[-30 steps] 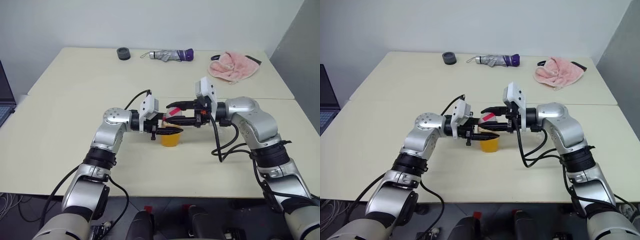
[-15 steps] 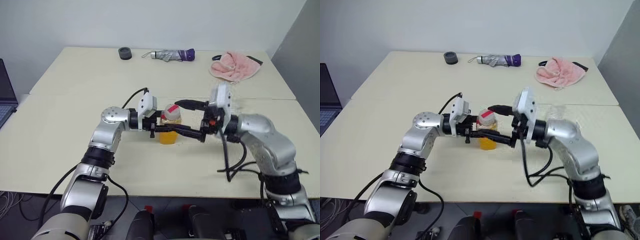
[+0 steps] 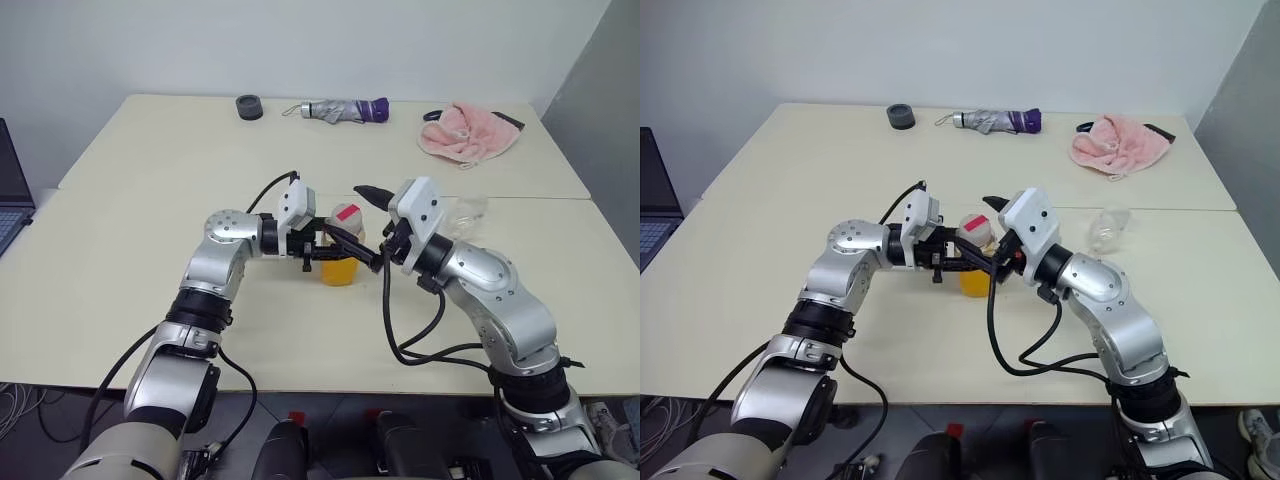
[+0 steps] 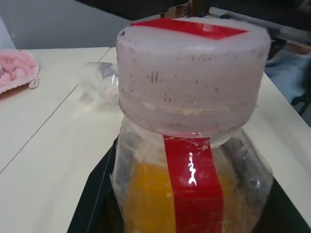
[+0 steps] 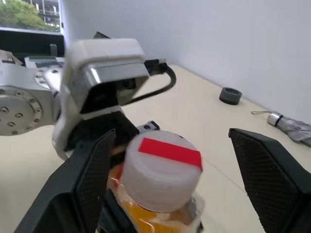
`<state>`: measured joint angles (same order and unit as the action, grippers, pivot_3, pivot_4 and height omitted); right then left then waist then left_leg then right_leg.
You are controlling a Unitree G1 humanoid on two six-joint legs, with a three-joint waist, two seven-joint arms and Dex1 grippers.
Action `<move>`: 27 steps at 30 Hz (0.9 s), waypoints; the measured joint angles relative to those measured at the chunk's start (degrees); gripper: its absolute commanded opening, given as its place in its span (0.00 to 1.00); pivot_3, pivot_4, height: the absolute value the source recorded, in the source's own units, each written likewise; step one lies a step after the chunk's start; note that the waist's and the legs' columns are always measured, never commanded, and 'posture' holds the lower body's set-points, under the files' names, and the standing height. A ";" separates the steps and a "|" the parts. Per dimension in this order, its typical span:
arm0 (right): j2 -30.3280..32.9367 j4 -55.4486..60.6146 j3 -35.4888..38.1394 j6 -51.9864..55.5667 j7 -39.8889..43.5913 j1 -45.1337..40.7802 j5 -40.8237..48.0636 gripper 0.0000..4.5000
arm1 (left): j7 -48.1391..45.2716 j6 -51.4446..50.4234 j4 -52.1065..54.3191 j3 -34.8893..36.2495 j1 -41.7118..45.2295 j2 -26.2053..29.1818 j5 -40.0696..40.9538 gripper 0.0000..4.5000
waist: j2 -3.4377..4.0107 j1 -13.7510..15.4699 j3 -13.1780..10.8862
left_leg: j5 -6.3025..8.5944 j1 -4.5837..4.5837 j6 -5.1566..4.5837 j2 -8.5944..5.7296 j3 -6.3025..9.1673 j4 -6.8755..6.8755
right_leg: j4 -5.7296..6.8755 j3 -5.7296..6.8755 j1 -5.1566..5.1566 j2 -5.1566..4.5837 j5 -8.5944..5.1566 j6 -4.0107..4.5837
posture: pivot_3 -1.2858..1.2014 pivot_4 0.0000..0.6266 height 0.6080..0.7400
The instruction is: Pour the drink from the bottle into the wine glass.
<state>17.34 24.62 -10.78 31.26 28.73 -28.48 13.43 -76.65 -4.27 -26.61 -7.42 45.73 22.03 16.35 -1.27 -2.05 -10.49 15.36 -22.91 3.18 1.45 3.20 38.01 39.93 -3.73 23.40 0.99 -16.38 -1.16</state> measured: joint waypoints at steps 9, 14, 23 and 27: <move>0.19 0.00 0.39 0.09 -0.15 0.10 0.46 0.88 | 0.11 0.00 -0.03 0.00 0.01 -0.30 -0.03 0.39 | 0.00 0.00 0.00 | 0.00 -0.01 0.00 0.00 0.01 0.00 | 0.00 0.01 0.00 0.01 0.00 0.00 | 0.52 0.24 1.00; 0.69 0.26 0.81 0.61 -0.14 0.41 1.64 0.88 | 0.08 0.00 -0.02 -0.09 0.00 -0.44 -0.10 0.39 | 0.00 0.00 0.00 | 0.00 -0.01 0.00 0.01 0.01 0.00 | 0.00 0.01 0.00 0.01 0.00 0.00 | 0.52 0.24 1.00; 2.88 2.51 2.41 2.41 0.05 2.35 5.10 0.88 | 0.20 -0.01 -0.03 -0.05 0.00 -0.18 -0.64 0.39 | 0.00 0.00 0.00 | 0.00 -0.01 0.00 0.00 0.00 0.00 | 0.00 -0.01 0.00 0.01 0.00 0.00 | 0.52 0.24 1.00; 4.14 2.94 3.16 2.93 0.04 2.52 5.77 0.88 | 0.38 -0.01 -0.21 0.65 -0.01 0.49 -0.67 0.39 | 0.00 0.00 0.00 | 0.00 0.00 -0.01 0.01 0.01 0.00 | 0.00 0.01 0.00 0.01 0.00 0.00 | 0.52 0.24 1.00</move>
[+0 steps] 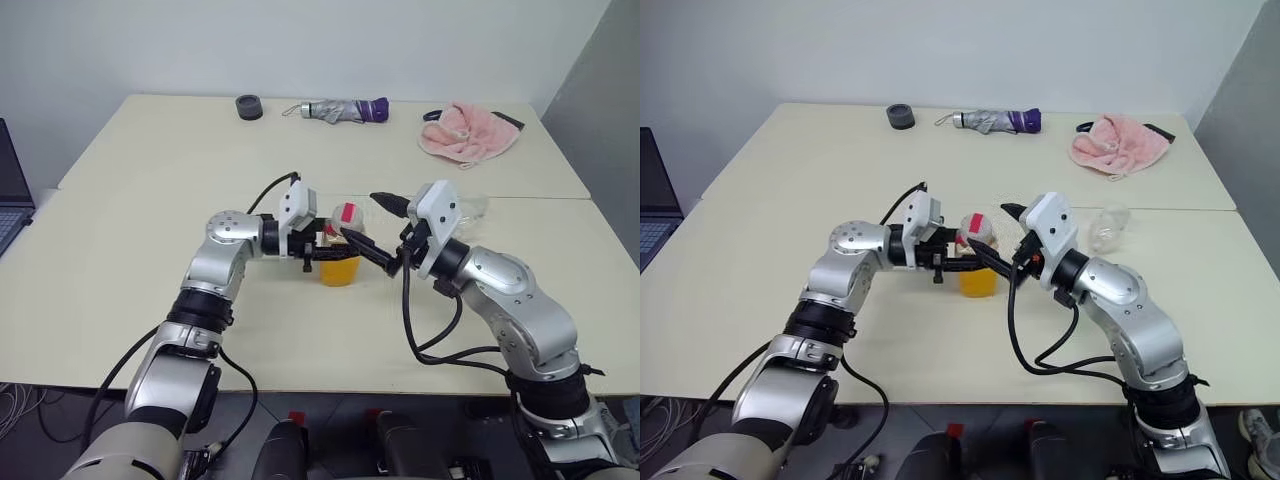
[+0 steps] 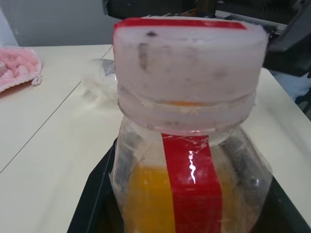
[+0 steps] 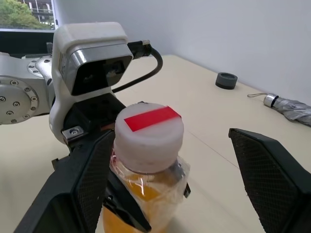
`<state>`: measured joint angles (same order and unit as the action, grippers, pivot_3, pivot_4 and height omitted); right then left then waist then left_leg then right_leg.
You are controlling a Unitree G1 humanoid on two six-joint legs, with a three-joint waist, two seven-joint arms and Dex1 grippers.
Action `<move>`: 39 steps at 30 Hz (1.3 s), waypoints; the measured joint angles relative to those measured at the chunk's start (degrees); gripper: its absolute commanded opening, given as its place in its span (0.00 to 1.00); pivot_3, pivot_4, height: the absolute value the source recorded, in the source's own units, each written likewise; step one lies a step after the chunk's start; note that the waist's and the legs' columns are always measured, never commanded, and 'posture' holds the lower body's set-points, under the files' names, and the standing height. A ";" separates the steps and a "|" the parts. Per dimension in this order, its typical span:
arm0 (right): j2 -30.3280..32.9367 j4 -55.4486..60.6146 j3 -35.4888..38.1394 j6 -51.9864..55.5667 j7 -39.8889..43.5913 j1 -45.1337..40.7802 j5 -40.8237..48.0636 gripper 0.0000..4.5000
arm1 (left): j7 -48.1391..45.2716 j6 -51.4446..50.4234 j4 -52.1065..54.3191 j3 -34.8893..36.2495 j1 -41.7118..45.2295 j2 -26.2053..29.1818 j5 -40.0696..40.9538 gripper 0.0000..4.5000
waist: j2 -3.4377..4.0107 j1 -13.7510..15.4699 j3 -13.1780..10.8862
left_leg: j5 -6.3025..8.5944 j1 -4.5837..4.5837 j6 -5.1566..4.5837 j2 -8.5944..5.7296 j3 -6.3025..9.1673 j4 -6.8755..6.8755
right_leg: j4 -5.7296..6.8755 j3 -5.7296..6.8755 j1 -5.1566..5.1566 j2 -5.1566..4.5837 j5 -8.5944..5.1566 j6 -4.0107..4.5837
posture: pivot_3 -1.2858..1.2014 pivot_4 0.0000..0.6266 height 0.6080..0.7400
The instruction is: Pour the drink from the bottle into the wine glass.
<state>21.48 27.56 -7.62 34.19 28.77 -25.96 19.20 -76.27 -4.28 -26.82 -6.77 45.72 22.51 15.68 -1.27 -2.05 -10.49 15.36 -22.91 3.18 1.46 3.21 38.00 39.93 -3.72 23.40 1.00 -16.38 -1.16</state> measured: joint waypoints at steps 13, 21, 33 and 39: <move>1.86 1.16 3.16 2.61 1.21 0.69 2.39 0.88 | -0.76 0.50 -0.12 0.24 -0.05 0.06 0.00 0.39 | 0.00 0.10 0.00 | 0.00 -0.01 0.00 -0.01 0.00 0.00 | -0.01 -0.01 0.00 0.00 0.00 0.00 | 0.52 0.24 1.00; 5.86 3.76 3.12 4.81 5.13 2.80 5.44 0.88 | -0.74 0.79 -0.12 0.24 -0.05 0.07 0.00 0.39 | 0.00 0.11 0.00 | 0.00 -0.01 0.00 -0.02 -0.02 0.00 | -0.01 -0.01 0.00 0.00 0.00 0.00 | 0.52 0.24 1.00; 2.03 5.73 0.12 6.33 3.34 -0.45 8.42 0.88 | -0.74 0.76 -0.18 0.24 -0.05 0.00 0.02 0.39 | 0.00 0.14 0.00 | 0.00 -0.02 0.00 -0.02 0.00 0.00 | -0.02 0.00 0.00 -0.01 0.00 0.00 | 0.52 0.24 1.00; 1.92 5.78 0.05 6.51 3.21 -0.45 9.08 0.88 | -0.71 0.70 -0.22 0.24 -0.05 -0.01 0.03 0.39 | 0.00 0.15 0.00 | 0.00 -0.02 0.00 -0.01 0.01 0.01 | -0.02 0.01 0.00 0.00 0.00 0.00 | 0.52 0.24 1.00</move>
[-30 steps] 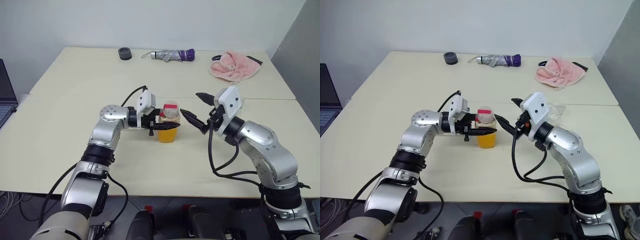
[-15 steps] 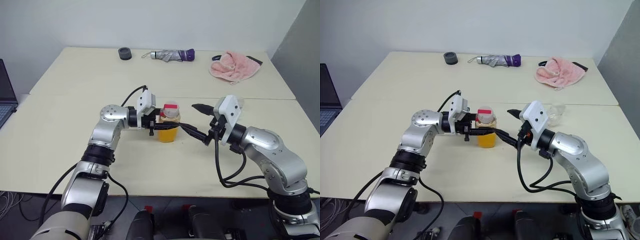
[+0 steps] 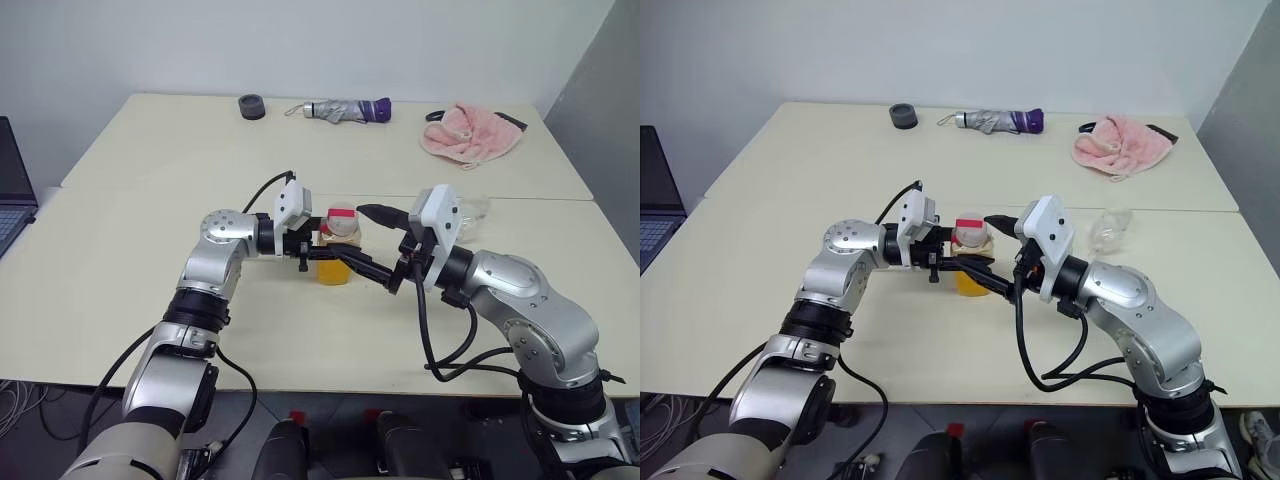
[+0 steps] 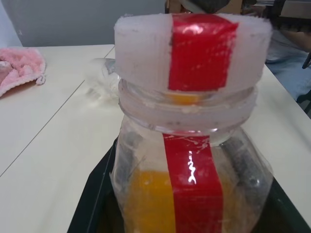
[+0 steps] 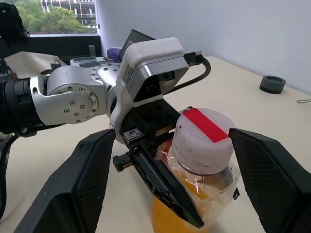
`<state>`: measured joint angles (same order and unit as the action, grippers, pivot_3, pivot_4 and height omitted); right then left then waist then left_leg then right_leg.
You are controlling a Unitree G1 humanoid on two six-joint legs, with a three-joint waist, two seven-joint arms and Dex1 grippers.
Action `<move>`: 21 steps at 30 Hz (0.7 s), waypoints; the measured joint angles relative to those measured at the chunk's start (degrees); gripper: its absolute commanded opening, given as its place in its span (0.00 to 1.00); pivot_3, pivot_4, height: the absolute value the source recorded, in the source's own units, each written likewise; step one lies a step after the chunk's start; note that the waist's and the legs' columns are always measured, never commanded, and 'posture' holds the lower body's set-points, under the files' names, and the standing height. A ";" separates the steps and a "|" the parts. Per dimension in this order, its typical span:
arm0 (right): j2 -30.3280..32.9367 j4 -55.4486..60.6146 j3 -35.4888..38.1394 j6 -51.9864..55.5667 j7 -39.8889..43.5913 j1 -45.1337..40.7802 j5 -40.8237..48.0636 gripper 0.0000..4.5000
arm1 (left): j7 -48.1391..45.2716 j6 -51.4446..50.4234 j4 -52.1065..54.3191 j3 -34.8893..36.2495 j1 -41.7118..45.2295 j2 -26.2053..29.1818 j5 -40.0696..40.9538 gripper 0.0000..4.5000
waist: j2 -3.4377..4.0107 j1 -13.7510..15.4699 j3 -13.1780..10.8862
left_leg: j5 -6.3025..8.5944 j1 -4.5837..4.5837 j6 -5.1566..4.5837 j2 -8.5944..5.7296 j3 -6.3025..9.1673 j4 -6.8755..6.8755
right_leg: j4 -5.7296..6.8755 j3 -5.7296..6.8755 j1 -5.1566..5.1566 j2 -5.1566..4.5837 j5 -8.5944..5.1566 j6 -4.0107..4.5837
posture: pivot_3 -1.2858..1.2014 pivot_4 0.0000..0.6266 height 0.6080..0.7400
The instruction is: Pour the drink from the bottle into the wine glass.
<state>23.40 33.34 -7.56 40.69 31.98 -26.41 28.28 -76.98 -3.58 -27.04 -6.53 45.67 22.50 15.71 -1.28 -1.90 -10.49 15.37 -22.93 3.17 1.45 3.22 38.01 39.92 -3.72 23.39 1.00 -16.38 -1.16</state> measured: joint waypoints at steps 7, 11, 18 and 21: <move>-1.56 0.02 -0.09 0.04 -1.11 -0.07 0.01 0.88 | -0.06 -0.18 0.00 0.00 0.00 -0.03 0.01 0.39 | 0.00 0.00 0.00 | 0.00 0.00 0.00 0.00 0.00 0.00 | 0.01 0.00 0.00 0.01 0.00 0.00 | 0.52 0.24 1.00; -3.32 0.02 -0.20 0.33 -2.43 -0.06 0.32 0.88 | -0.13 -0.47 0.00 0.00 0.00 -0.04 0.03 0.39 | 0.00 -0.01 0.00 | 0.00 0.00 0.00 0.01 0.00 0.00 | 0.01 0.00 0.00 0.01 0.00 0.00 | 0.52 0.24 1.00; -5.36 -1.31 0.23 3.72 -3.80 -1.43 3.38 0.88 | -0.15 -0.97 0.04 0.00 -0.03 -0.24 0.05 0.39 | 0.00 -0.04 0.00 | 0.00 0.01 0.00 0.01 0.00 0.00 | 0.02 0.00 0.00 0.01 0.00 0.00 | 0.52 0.24 1.00; -5.92 -3.42 0.26 4.01 -3.78 -3.63 3.79 0.88 | -0.23 -0.97 0.17 -0.01 -0.03 -0.29 0.06 0.39 | 0.00 -0.05 0.00 | 0.00 0.01 0.00 0.03 0.01 0.00 | 0.02 0.01 0.00 0.02 0.00 0.00 | 0.52 0.24 1.00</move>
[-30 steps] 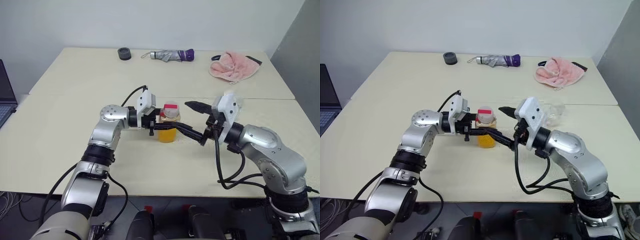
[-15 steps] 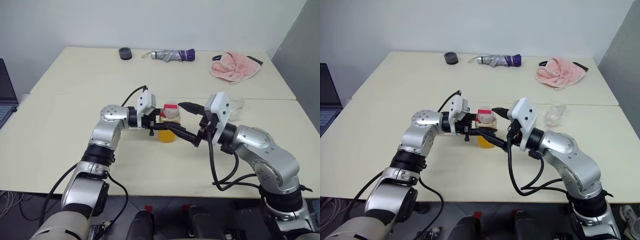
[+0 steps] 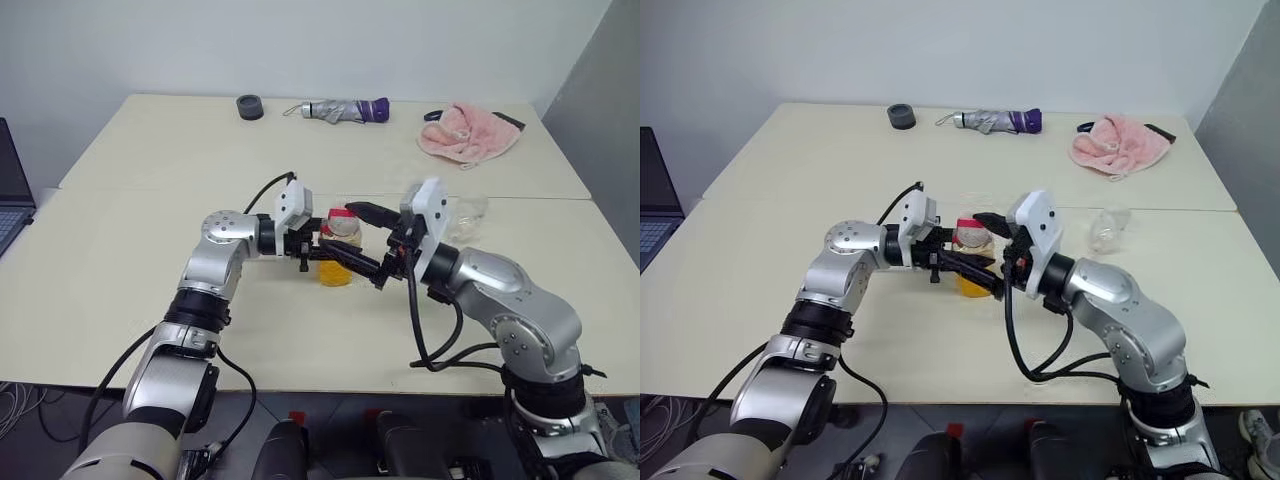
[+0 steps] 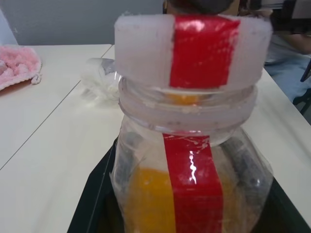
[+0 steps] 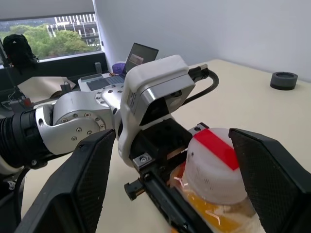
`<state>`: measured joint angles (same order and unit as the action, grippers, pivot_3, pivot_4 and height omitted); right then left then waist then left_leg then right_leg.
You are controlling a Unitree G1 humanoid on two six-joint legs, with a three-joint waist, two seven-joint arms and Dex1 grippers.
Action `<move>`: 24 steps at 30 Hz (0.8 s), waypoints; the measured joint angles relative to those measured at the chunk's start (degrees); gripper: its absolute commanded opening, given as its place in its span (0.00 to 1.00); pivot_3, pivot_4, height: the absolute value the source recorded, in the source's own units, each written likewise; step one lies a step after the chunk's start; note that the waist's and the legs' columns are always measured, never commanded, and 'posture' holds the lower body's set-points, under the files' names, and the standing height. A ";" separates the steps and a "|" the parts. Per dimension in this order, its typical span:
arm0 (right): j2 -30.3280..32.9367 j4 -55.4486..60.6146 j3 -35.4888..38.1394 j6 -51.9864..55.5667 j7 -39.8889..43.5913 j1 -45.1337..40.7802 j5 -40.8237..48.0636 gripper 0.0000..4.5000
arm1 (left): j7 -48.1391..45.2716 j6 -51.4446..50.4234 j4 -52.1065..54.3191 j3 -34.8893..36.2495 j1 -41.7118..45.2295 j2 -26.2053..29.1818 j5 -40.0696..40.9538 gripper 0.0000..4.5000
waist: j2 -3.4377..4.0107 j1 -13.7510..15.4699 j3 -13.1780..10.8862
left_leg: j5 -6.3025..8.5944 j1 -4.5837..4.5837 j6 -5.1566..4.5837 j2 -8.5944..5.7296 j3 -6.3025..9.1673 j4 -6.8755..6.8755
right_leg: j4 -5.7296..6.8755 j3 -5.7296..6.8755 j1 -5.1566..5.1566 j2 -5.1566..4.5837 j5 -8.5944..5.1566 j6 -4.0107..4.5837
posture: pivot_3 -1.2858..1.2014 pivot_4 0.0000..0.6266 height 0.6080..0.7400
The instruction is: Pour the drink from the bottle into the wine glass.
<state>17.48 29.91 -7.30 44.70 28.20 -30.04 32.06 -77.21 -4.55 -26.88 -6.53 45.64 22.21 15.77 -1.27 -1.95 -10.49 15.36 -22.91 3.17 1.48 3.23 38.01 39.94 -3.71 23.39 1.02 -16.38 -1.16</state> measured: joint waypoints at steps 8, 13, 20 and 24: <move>0.24 -5.82 -0.63 -1.63 0.79 -2.60 -1.94 0.88 | -0.80 0.03 0.00 -0.01 -0.03 0.00 -0.02 0.39 | 0.00 0.01 0.00 | 0.00 -0.01 0.00 -0.01 -0.01 0.00 | -0.01 0.00 0.00 -0.01 0.00 0.00 | 0.52 0.24 1.00; 0.26 -7.27 -0.76 -2.49 1.62 -2.63 -3.09 0.88 | -0.88 0.03 0.00 -0.01 -0.03 0.00 -0.02 0.39 | 0.00 0.02 0.00 | 0.00 -0.01 0.00 -0.01 -0.01 0.00 | 0.00 0.00 0.00 -0.01 0.00 0.00 | 0.52 0.24 1.00; 0.34 -7.29 -0.75 -2.82 2.07 -2.63 -3.35 0.88 | -0.86 0.03 0.00 -0.01 -0.03 0.01 -0.02 0.39 | 0.00 0.01 0.00 | 0.00 -0.01 0.00 -0.01 -0.01 0.00 | 0.00 0.00 0.00 -0.01 0.00 0.00 | 0.52 0.24 1.00; 0.48 -7.29 -0.75 -2.82 2.29 -2.61 -3.37 0.80 | -0.84 0.03 0.00 -0.01 -0.03 0.02 -0.02 0.39 | 0.00 0.02 0.00 | 0.00 -0.01 0.00 -0.01 -0.01 0.00 | -0.01 0.00 0.00 -0.01 0.00 0.00 | 0.52 0.24 1.00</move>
<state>17.97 22.62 -8.05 41.88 30.49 -32.65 28.70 -78.05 -4.52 -26.88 -6.54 45.61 22.23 15.75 -1.27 -1.93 -10.49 15.37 -22.92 3.17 1.47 3.22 38.01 39.93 -3.71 23.39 1.01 -16.38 -1.16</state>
